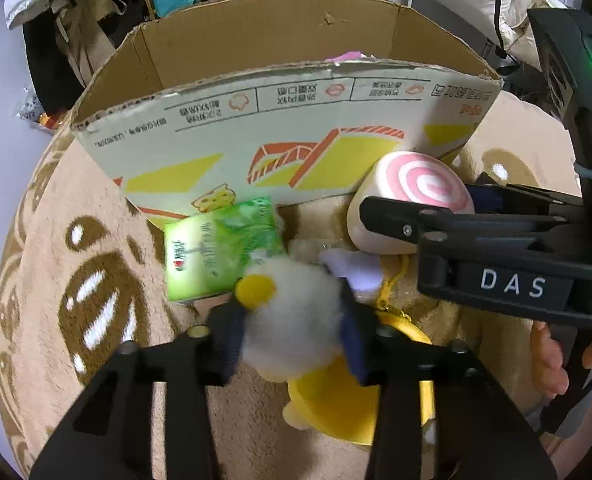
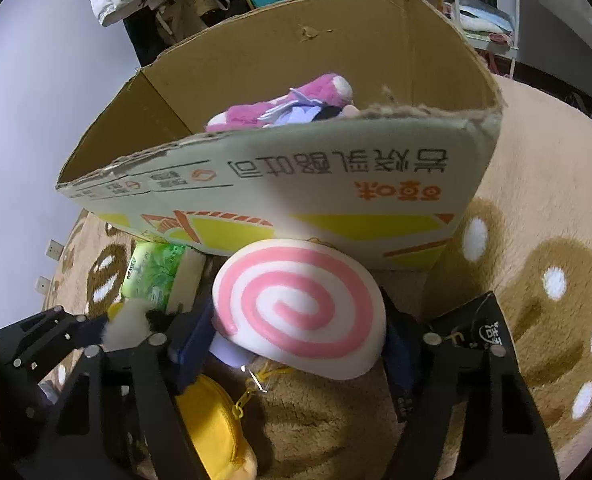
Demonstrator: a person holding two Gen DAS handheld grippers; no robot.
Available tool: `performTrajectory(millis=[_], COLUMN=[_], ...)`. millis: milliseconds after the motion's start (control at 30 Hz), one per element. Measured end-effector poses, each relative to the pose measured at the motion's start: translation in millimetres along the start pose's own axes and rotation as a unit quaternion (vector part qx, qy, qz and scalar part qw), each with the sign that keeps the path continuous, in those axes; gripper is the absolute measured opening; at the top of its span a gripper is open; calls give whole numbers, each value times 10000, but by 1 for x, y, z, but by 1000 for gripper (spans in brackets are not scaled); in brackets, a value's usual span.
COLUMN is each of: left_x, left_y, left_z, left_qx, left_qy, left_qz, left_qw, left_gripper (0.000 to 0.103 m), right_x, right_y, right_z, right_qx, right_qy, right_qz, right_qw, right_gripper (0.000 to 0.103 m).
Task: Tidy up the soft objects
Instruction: 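Grasp the yellow chick with the left tool while the right tool grasps the swirl cake cushion, then lift the chick with the left tool while the right tool carries the cushion over the box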
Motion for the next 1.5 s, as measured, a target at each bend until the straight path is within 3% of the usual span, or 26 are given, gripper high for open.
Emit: performTrajectory(millis=[167, 567, 733, 967, 1133, 1500], left_x=[-8, -35, -54, -100, -125, -135], left_y=[2, 13, 23, 36, 41, 62], left_z=[-3, -12, -12, -8, 2, 34], left_qx=[-33, -239, -393, -615, -613, -626], left_qy=[-132, -444, -815, -1953, -2508, -2961], left_qz=[9, 44, 196, 744, 910, 945], left_qw=[9999, 9987, 9957, 9760, 9618, 9484], left_gripper=[36, 36, 36, 36, 36, 36], right_x=[-5, -37, -59, -100, -120, -142], right_y=[1, 10, 13, 34, 42, 49], right_z=[-1, -8, -10, -16, -12, 13], right_qx=[-51, -265, -343, -744, -868, -962], right_qy=[-21, -370, -663, -1387, -1818, -2435], right_qz=[-4, 35, 160, 299, 389, 569], right_qw=[10000, 9990, 9971, 9871, 9787, 9634], right_gripper=[64, 63, 63, 63, 63, 63])
Point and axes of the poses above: each gripper's, at about its wrist camera, not at the fingertips, and x roughly the way its jaws point, y to its left, z to its top, the point moved 2 cm from there along x, roughly the way its jaws point, and after that the axes turned 13 degrees about x, right-handed, at the moved point
